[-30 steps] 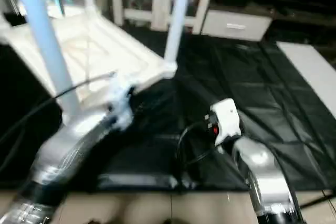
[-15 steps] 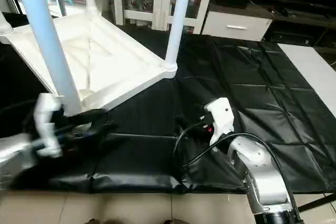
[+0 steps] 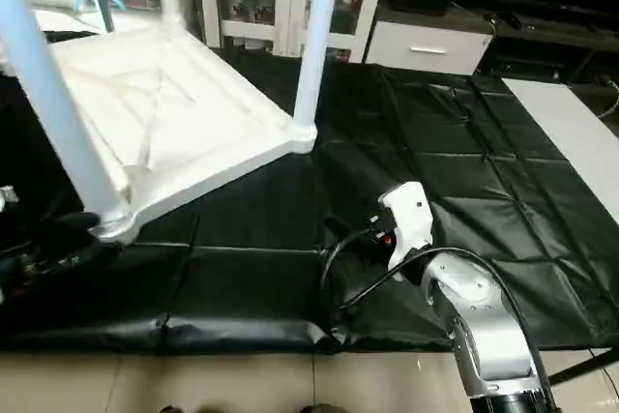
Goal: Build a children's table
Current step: Rotate table base
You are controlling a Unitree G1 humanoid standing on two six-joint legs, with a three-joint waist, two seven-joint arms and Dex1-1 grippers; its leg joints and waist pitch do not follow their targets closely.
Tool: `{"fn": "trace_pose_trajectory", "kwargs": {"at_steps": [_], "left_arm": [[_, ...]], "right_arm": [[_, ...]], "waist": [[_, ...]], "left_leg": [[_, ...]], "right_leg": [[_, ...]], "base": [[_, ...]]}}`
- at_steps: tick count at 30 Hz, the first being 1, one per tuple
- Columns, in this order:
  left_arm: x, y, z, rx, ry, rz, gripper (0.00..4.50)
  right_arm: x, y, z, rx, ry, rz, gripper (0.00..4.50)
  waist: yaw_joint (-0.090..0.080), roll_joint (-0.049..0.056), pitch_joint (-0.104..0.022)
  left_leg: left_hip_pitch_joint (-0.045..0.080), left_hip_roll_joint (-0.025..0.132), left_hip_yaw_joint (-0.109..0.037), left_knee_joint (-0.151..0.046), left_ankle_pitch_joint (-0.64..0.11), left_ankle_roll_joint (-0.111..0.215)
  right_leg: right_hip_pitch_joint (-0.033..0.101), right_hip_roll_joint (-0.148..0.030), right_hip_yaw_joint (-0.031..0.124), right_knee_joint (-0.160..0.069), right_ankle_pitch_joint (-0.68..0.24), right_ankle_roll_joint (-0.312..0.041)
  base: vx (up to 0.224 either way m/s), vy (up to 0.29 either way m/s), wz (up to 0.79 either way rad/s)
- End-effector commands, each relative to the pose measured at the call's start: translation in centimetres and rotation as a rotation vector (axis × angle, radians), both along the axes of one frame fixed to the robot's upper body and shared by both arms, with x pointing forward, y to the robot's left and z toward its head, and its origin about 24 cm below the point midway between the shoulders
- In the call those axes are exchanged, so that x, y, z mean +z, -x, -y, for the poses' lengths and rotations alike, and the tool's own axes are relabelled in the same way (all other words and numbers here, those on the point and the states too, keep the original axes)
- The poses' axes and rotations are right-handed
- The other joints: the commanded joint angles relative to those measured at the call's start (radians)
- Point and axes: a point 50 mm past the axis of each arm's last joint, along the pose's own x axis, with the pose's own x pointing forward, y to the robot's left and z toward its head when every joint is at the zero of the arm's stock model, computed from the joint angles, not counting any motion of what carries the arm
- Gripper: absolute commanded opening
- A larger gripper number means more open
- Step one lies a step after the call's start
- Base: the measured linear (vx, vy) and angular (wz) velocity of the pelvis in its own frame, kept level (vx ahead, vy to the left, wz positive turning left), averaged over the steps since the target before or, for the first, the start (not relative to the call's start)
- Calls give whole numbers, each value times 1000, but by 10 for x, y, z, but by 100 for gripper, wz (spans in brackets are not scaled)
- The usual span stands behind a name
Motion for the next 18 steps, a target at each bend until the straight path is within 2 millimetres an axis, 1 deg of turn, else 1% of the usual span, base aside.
{"fn": "trace_pose_trajectory", "kwargs": {"at_steps": [1, 2, 4, 5, 6, 7, 8, 9, 10, 11, 12, 13, 14, 15, 16, 17, 18], "left_arm": [[10, -5, -11, 36, -12, 48, 448], [12, -5, -16, 50, -16, 60, 448], [14, -6, -20, 66, -28, 75, 448], [16, -8, -25, 93, -34, 85, 448], [16, -8, -26, 95, -35, 86, 448], [17, -8, -33, 123, -50, 98, 448], [17, -8, -33, 123, -50, 98, 448], [18, -8, -37, 136, -60, 106, 448], [19, -9, -39, 146, -66, 120, 448], [20, -11, -37, 139, -57, 133, 448], [21, -12, -34, 126, -43, 142, 448], [22, -15, -24, 89, -10, 158, 448], [22, -16, -22, 83, -5, 160, 448], [23, -19, -14, 62, 11, 174, 448], [23, -22, -8, 49, 21, 186, 448], [22, -27, -2, 35, 23, 199, 448], [21, -31, 4, 24, 18, 211, 448]], "right_arm": [[2, 0, 4, 6, 23, 21, 352], [2, 0, 4, 8, 29, 22, 352], [1, 0, 4, 10, 33, 23, 352], [1, 0, 4, 9, 34, 23, 352], [1, 0, 4, 9, 34, 23, 352], [1, 0, 4, 9, 37, 23, 352], [1, 0, 4, 9, 37, 23, 352], [1, 1, 5, 9, 39, 24, 352], [0, 1, 5, 8, 41, 24, 352], [0, 1, 5, 8, 41, 24, 352], [0, 1, 5, 7, 41, 23, 352], [-2, 1, 4, 10, 43, 22, 352], [-2, 1, 4, 11, 44, 22, 352], [-3, 1, 3, 17, 46, 20, 352], [-3, 1, 2, 22, 49, 19, 352], [-4, 1, 1, 28, 53, 19, 352], [-4, 1, 1, 34, 56, 19, 352]], "waist": [[-1, 33, -47], [0, 34, -47], [1, 33, -48], [0, 33, -46], [0, 33, -46], [-1, 33, -47], [-2, 31, -46], [-2, 32, -45], [-3, 28, -44], [-2, 30, -46], [-2, 26, -47], [-1, 29, -47], [1, 30, -48], [1, 25, -48], [3, 28, -48], [5, 28, -49], [4, 22, -49]], "left_leg": [[29, 31, -22, -93, -434, -43], [29, 30, -22, -93, -439, -44], [28, 31, -25, -94, -435, -45], [27, 32, -25, -95, -436, -46], [27, 31, -25, -95, -440, -46], [28, 31, -25, -95, -442, -47], [26, 30, -26, -96, -443, -45], [29, 31, -26, -96, -449, -47], [31, 31, -27, -96, -465, -46], [33, 31, -28, -95, -465, -48], [33, 33, -28, -95, -460, -48], [33, 34, -28, -96, -453, -49], [36, 35, -27, -97, -451, -53], [36, 35, -25, -96, -450, -52], [36, 35, -25, -97, -444, -53], [36, 35, -23, -96, -441, -52], [33, 35, -24, -96, -439, -52]], "right_leg": [[22, -40, 34, -84, -451, -97], [22, -41, 33, -84, -452, -97], [26, -43, 33, -83, -444, -99], [27, -43, 33, -81, -439, -103], [26, -42, 33, -82, -443, -102], [26, -43, 33, -80, -442, -105], [29, -44, 33, -82, -452, -100], [28, -45, 33, -82, -458, -100], [27, -46, 32, -87, -482, -95], [28, -48, 33, -86, -484, -95], [28, -49, 34, -85, -477, -99], [27, -48, 35, -82, -456, -108], [27, -47, 34, -80, -435, -118], [26, -46, 34, -80, -426, -122], [28, -46, 34, -78, -413, -128], [27, -46, 34, -77, -402, -130], [30, -47, 34, -77, -402, -128]], "base": [[0, 0, 0], [0, 0, 0], [0, 0, 0], [0, 0, 0], [0, 0, 0], [0, 0, 0], [0, 0, 0], [0, 0, 0], [0, 0, 0], [0, 0, 0], [0, 0, 0], [0, 0, 0], [0, 0, 0], [0, 0, 0], [0, 0, 0], [0, 0, 0], [0, 0, 0]]}}
